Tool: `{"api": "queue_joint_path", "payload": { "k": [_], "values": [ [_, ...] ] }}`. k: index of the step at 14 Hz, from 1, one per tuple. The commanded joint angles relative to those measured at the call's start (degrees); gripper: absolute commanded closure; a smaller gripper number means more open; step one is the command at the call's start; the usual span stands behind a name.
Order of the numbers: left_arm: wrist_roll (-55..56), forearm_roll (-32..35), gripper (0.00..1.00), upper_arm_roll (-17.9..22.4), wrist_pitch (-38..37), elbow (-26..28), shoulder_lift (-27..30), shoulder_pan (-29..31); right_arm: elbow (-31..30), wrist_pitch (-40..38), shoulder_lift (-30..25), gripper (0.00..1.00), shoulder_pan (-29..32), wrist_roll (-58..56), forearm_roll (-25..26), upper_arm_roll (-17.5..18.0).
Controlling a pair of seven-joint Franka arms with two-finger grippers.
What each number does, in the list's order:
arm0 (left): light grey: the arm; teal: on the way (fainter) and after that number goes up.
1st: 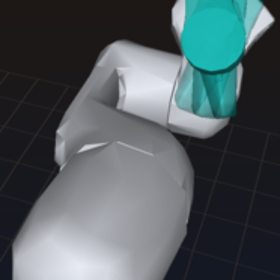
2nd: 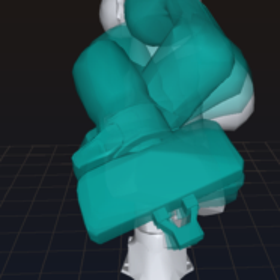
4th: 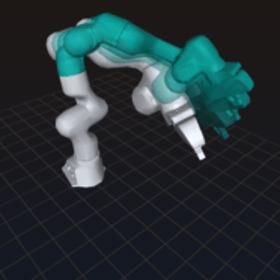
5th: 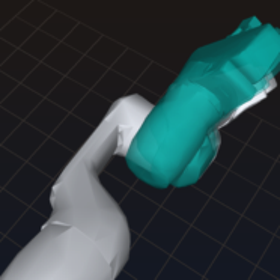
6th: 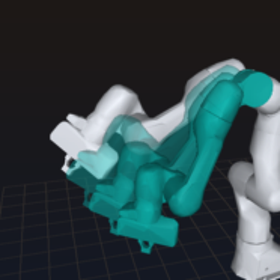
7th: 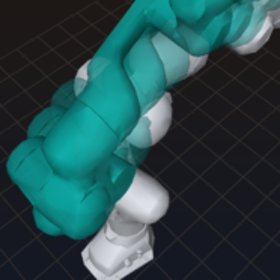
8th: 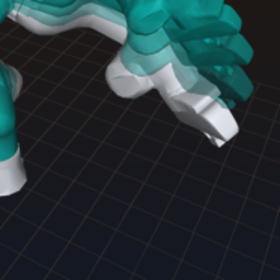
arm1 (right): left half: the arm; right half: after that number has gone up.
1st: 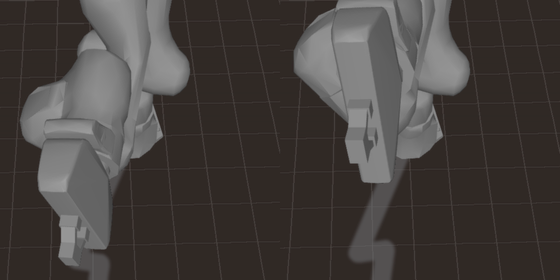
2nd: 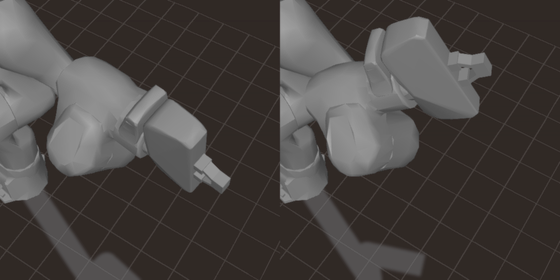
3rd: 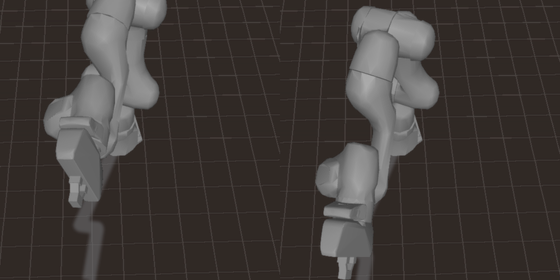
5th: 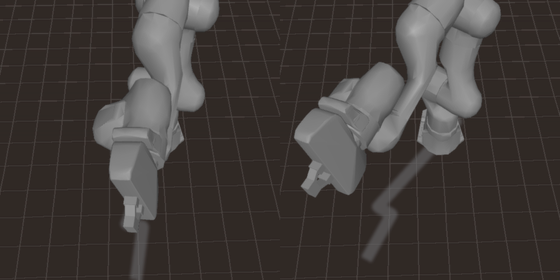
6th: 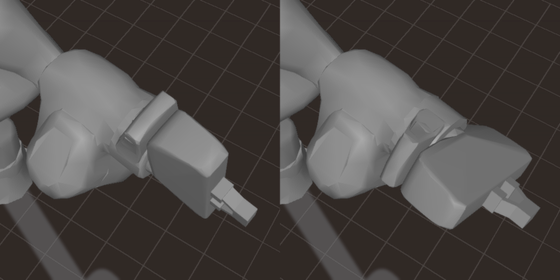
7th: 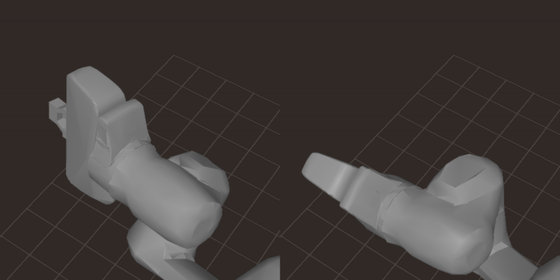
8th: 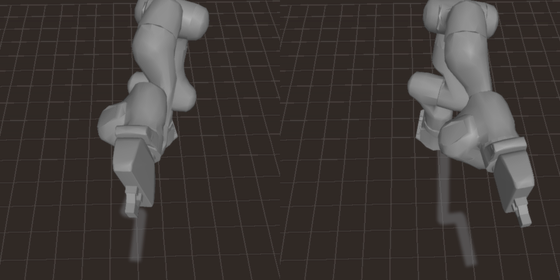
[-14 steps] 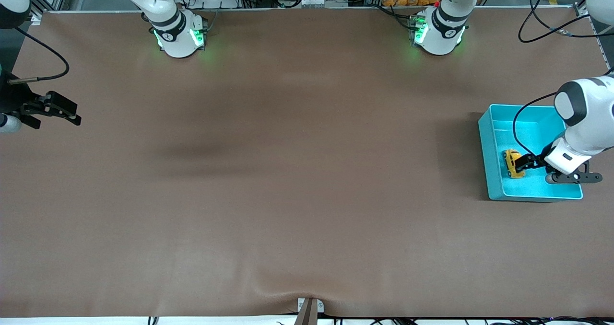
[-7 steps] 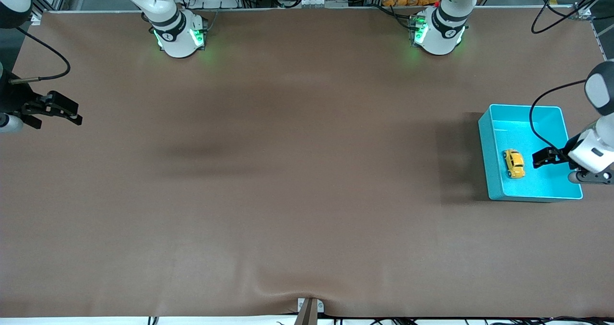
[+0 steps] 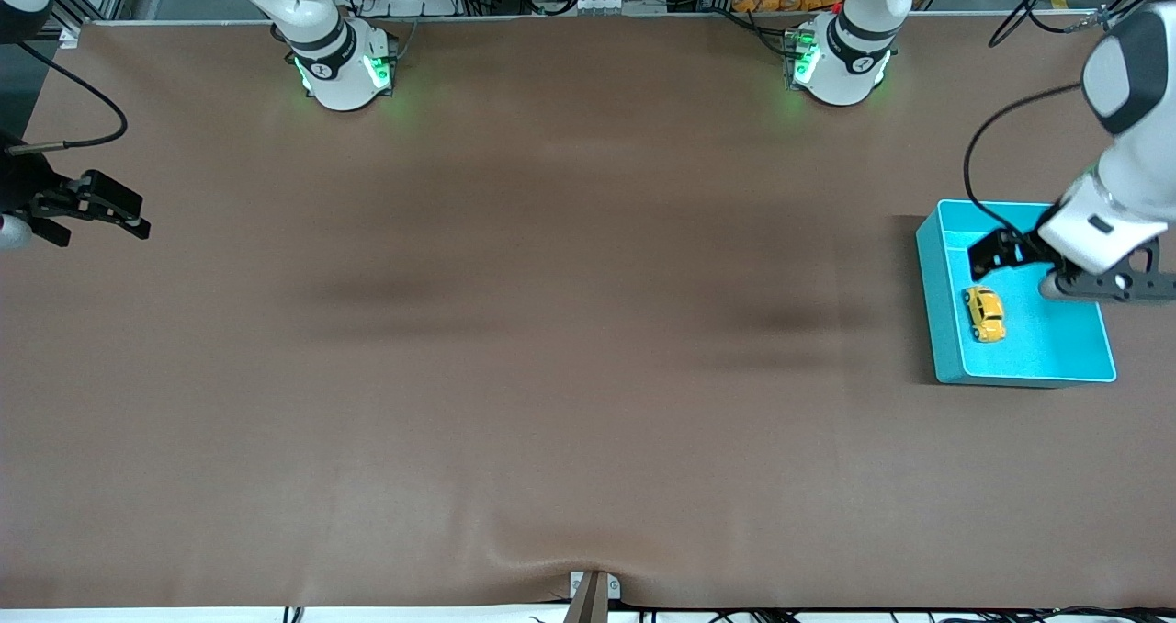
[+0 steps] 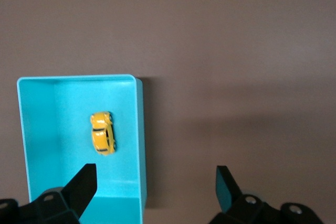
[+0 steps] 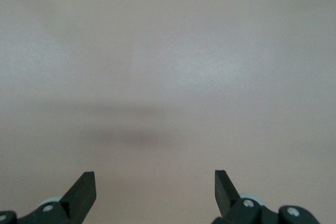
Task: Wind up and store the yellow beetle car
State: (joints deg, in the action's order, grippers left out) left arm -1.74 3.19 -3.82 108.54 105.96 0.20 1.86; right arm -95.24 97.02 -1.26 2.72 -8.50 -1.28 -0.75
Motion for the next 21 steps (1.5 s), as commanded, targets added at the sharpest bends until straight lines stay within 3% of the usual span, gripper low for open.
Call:
{"api": "queue_joint_path", "payload": {
  "k": [1, 7, 21],
  "values": [
    [0.9, -1.3, 0.0, 3.0, -10.2, -6.1, 2.0, -3.9, 1.7, -1.5, -0.6, 0.0, -1.2, 0.0, 0.7, -0.1],
    [1.4, -3.6, 0.0, 2.6, -25.4, -17.4, 1.7, -4.7, 1.7, -2.3, -0.6, 0.0, -1.2, 0.0, 0.7, -0.1],
    [0.2, -3.1, 0.0, 1.8, -26.7, -19.1, 1.8, -4.5, 3.2, -3.9, -0.8, 0.0, -1.0, 0.0, 0.7, 1.3]
  ]
}}
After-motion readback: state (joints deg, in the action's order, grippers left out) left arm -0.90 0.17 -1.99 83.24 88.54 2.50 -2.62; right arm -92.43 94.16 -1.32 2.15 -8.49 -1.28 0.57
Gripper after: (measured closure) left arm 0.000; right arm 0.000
